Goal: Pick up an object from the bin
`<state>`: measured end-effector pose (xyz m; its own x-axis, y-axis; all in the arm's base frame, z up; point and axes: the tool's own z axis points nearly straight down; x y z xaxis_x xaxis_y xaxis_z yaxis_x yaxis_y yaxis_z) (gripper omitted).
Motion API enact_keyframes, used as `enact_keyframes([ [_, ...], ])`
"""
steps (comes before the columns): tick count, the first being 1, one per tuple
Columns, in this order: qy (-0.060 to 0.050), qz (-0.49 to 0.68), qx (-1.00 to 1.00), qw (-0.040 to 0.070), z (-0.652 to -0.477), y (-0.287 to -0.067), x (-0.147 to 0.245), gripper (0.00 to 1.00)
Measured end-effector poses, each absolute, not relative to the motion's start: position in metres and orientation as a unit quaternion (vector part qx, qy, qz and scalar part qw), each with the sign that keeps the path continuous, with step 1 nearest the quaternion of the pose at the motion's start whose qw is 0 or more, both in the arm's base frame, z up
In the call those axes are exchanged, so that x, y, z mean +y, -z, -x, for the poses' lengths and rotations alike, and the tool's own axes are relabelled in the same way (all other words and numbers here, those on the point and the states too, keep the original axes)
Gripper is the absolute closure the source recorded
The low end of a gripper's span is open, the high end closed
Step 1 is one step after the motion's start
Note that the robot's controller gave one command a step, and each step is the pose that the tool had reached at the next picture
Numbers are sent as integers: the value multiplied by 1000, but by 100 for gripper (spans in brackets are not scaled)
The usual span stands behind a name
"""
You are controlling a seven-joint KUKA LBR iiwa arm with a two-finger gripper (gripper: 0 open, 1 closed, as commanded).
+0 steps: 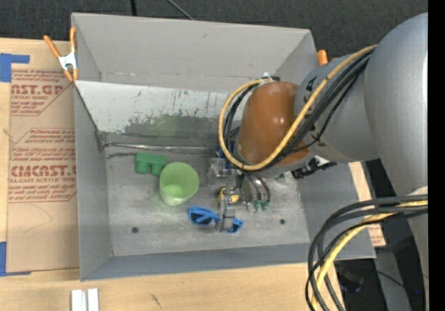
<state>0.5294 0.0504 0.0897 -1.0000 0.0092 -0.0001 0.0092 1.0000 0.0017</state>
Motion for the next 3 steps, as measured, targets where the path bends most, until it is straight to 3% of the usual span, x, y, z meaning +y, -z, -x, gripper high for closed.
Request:
enact_keyframes([
  [1,0,11,1000,-2,-505,-68,48,0],
  [2,-1,11,1000,0,-506,-70,48,100],
  [3,-1,23,1000,4,-500,-202,66,100],
])
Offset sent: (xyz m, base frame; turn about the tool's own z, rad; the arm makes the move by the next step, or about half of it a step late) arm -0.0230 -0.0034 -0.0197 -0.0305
